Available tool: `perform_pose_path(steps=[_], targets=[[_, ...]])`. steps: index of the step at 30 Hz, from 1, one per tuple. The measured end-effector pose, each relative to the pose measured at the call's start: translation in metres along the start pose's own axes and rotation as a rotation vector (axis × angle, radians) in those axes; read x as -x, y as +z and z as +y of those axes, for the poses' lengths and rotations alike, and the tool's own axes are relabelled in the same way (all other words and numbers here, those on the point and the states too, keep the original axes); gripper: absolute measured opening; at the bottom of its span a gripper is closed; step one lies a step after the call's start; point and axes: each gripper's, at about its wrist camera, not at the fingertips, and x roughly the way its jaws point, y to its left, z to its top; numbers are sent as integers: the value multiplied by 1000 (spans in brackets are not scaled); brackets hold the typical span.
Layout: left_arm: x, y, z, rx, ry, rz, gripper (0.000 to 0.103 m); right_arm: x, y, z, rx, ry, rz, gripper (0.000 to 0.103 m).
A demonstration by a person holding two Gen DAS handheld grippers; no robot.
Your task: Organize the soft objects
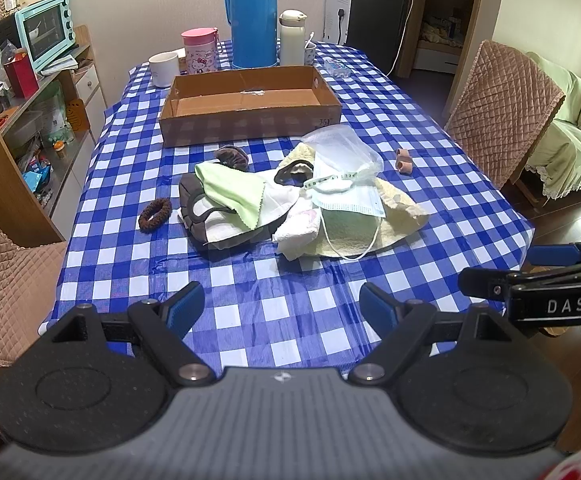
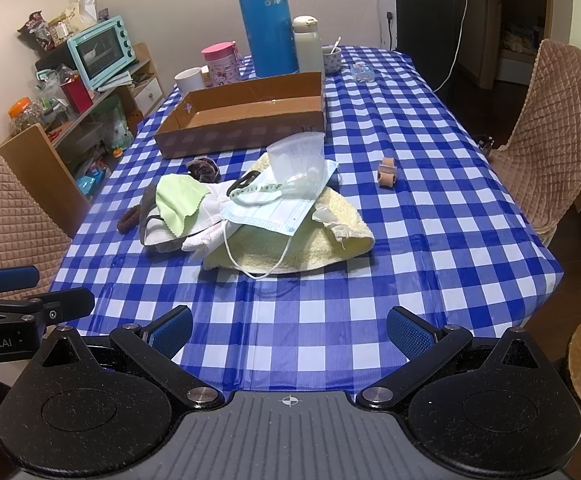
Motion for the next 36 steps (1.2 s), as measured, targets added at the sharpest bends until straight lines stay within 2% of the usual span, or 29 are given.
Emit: perform_pose_path(steps=[13,14,19,31,36], targets=[[0,0,0,3,2,0,83,-1,-2,-1,-2,5,-3,103],[0,0,0,5,3,0,83,0,9,-4,-2,7,-5,103],[-3,2,0,20,12,-2,83,-3,11,-8,-4,24,-12,103],[-16,7,-4,75,75,-12,83,-15,16,-31,23,105,-77,103],[-19,6,-14,99,106,-25,82,-19,16,-46,44,169,-60,97]])
